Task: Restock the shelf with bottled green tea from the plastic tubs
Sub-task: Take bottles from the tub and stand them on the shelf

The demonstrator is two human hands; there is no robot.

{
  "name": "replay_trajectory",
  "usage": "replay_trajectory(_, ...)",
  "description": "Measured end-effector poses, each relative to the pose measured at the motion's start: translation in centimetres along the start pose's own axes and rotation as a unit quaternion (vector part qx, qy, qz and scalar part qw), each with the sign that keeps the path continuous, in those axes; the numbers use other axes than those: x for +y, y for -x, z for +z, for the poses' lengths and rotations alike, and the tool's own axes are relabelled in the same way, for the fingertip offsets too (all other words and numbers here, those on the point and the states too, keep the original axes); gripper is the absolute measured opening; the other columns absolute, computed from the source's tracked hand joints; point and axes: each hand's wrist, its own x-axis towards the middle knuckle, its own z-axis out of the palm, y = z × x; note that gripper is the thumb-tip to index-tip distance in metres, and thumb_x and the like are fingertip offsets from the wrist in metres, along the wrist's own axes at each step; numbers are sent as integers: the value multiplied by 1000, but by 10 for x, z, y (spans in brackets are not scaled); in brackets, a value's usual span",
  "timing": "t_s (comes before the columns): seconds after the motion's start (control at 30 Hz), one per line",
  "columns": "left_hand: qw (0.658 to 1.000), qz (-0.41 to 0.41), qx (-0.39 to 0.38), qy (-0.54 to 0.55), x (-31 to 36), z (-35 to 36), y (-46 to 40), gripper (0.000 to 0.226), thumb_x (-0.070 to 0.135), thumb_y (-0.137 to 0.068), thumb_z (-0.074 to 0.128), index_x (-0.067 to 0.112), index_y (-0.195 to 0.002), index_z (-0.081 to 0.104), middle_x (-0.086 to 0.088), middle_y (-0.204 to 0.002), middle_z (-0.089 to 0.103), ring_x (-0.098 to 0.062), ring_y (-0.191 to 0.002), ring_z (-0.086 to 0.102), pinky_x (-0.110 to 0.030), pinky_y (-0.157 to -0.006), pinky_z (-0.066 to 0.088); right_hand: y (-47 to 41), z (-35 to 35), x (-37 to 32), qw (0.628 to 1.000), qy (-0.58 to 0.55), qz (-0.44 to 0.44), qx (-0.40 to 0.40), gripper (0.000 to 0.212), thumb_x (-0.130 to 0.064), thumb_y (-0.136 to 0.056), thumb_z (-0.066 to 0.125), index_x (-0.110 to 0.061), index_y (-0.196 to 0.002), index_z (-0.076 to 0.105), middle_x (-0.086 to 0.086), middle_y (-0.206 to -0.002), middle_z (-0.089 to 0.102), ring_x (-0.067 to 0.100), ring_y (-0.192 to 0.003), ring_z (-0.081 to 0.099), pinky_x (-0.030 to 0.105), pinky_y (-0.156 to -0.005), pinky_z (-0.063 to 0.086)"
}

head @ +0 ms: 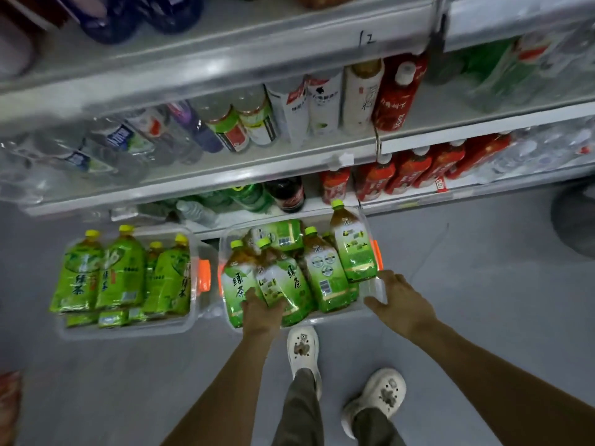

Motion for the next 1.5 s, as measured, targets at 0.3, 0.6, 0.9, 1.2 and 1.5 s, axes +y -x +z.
replay_trajectory(0.3, 998, -33, 39, -33, 12, 25, -28, 100, 48, -80, 78, 10, -154, 22, -27, -149, 33, -46, -136, 38, -51, -108, 40, -51, 87, -62, 994, -74, 67, 47, 84, -43, -83, 71, -7, -144, 26, 17, -138, 41, 37, -127, 44, 43, -95, 44)
replay_trajectory(0.6, 994, -38, 47, -87, 8, 26, -33, 107, 54, -70, 84, -7, -141, 33, -24, -149, 37, -39, -139, 35, -42, -113, 32, -65, 121, -74, 975, 96, 118, 162, 95, -65, -69, 74, -3, -131, 37, 15, -122, 48, 32, -111, 50, 40, -89, 42)
replay_trajectory(0.9, 996, -42, 77, 31, 13, 50, -22, 104, 43, -73, 85, -2, -144, 25, -19, -149, 38, -37, -138, 39, -45, -108, 40, -67, 125, -83, 977, -24, 147, 155, 88, -50, -74, 79, -1, -129, 31, 18, -125, 46, 36, -113, 54, 41, -89, 47)
replay_trajectory(1.2, 996, -37, 17, -85, 24, 29, -26, 105, 43, -77, 82, 6, -152, 18, -21, -152, 31, -42, -138, 39, -50, -108, 40, -62, 100, -70, 990, -38, 94, 100, 84, -40, -75, 78, -2, -133, 31, 17, -131, 49, 35, -123, 47, 43, -96, 45)
replay_trajectory(1.5, 998, -23, -31, 45, 21, -40, 25, 94, 45, -68, 88, 1, -138, 43, -14, -131, 56, -26, -101, 63, -31, -75, 55, -3, 35, -61, 968, -227, 110, -6, 84, -34, -80, 80, 0, -142, 35, 15, -137, 51, 33, -127, 49, 31, -94, 42)
